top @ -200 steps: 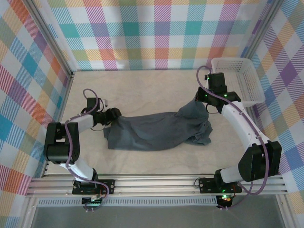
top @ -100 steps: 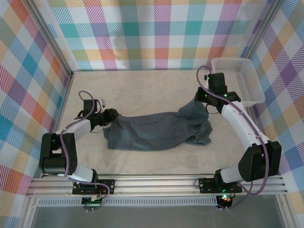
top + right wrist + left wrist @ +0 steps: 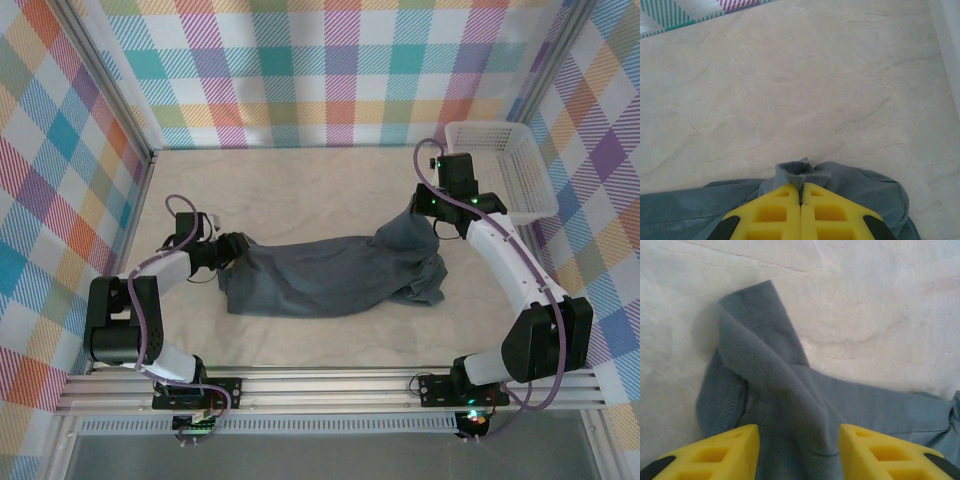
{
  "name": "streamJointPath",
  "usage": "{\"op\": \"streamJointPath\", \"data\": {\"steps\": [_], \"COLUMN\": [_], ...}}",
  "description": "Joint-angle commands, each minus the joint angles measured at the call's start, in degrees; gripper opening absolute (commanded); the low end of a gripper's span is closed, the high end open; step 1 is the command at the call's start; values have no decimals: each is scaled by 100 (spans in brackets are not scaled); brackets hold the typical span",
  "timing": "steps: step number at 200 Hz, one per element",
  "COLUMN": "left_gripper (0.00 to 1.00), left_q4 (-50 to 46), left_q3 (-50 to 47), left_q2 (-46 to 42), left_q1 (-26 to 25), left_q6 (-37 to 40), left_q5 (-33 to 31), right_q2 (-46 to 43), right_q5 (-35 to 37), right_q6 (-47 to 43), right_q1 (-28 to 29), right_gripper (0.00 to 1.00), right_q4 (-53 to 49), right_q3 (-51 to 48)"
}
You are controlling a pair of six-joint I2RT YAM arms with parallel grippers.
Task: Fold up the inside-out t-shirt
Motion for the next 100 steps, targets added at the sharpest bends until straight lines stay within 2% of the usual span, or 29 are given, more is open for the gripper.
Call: {"op": "streamJointPath", "data": {"steps": [1, 18, 47, 74, 100], "left_gripper": [47, 37, 0, 0, 0], "left_q4": [296, 220, 134, -523, -2414], "left_q3": [117, 156, 178, 617, 2160], "left_q2": [201, 337, 226, -483, -1435], "left_q1": [-40, -62, -62, -58, -44], "left_q6": [52, 63, 58, -25, 322], "left_q5": [361, 314, 203, 4, -753], "right_q2": [-88, -89, -130, -275, -663], "right_q5": [-111, -131, -100, -81, 272], "right_q6": [52, 68, 50, 220, 409], "right_q1": [-33, -37, -32, -32, -39], "right_gripper": [0, 0, 0, 0, 0], "right_q4": [-26, -36, -93, -278, -127], "right_q3": [8, -1, 23, 367, 1231]}}
